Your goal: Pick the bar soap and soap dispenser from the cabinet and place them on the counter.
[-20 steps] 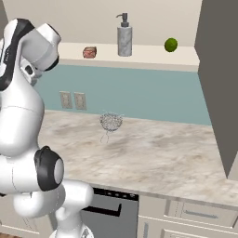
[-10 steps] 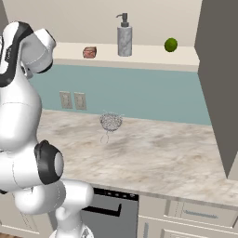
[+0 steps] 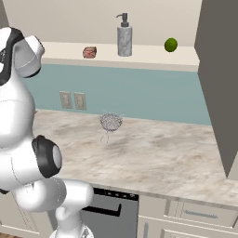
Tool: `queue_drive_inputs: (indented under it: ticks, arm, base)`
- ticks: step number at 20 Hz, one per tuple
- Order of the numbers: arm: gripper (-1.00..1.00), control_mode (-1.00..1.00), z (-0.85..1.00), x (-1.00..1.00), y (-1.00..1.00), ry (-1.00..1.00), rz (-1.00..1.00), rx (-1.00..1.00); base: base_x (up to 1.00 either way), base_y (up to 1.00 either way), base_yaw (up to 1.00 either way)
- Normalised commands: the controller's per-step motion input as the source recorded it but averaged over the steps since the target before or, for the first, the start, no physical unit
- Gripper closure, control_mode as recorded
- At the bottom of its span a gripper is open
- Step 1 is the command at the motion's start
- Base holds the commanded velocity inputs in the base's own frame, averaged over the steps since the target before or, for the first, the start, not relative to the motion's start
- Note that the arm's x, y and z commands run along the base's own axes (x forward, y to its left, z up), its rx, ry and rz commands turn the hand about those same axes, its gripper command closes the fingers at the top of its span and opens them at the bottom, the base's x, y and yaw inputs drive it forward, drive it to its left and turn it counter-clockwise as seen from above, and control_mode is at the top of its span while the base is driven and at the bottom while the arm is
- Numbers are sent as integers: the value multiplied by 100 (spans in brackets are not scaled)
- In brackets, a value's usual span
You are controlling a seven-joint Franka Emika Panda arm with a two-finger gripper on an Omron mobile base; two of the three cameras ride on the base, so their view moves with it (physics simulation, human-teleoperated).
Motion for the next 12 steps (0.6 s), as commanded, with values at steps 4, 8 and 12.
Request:
queue_drive_inputs:
  ticks: [4,8,12]
  arm:
    - [-100,-100,0,-18,52,1,3,0]
    - [-100,-100,0,-15,53,0,2,0]
    - [-100,-100,0,-9,55,0,0,-3]
  base:
    - [0,0,0]
    - [0,0,0]
    - [0,0,0]
